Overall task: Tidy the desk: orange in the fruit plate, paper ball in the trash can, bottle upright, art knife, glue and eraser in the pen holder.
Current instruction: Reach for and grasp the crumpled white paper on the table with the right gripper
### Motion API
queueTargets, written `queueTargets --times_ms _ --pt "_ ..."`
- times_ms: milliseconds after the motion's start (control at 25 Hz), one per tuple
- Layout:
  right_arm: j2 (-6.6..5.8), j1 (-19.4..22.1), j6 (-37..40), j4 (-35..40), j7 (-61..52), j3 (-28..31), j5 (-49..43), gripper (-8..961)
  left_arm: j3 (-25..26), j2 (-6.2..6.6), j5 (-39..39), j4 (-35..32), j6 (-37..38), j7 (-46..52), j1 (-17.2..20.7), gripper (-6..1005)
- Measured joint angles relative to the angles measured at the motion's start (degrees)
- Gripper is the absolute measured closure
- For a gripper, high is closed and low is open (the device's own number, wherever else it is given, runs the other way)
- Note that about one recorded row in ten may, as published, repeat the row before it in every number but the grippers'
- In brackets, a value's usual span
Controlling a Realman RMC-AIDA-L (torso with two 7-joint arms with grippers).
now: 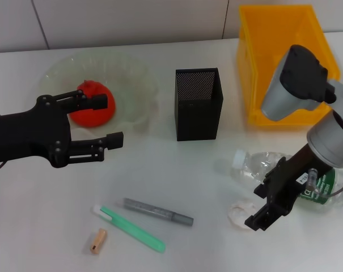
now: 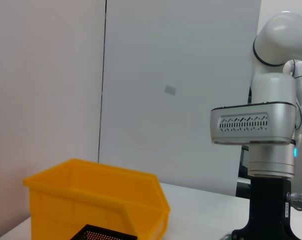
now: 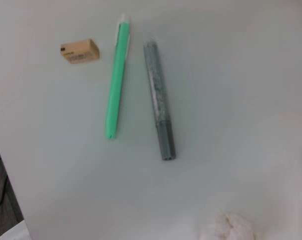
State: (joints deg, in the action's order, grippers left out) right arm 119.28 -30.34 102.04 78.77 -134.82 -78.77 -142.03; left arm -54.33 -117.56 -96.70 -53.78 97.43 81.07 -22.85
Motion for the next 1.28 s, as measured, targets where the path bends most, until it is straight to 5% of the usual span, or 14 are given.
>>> queueTargets --times_ms 1280 --pt "-0.01 -3.6 -7.3 -9.3 0.0 -5.4 -0.1 354 0.2 -0.19 -1.3 -0.4 0.2 0.0 0.0 194"
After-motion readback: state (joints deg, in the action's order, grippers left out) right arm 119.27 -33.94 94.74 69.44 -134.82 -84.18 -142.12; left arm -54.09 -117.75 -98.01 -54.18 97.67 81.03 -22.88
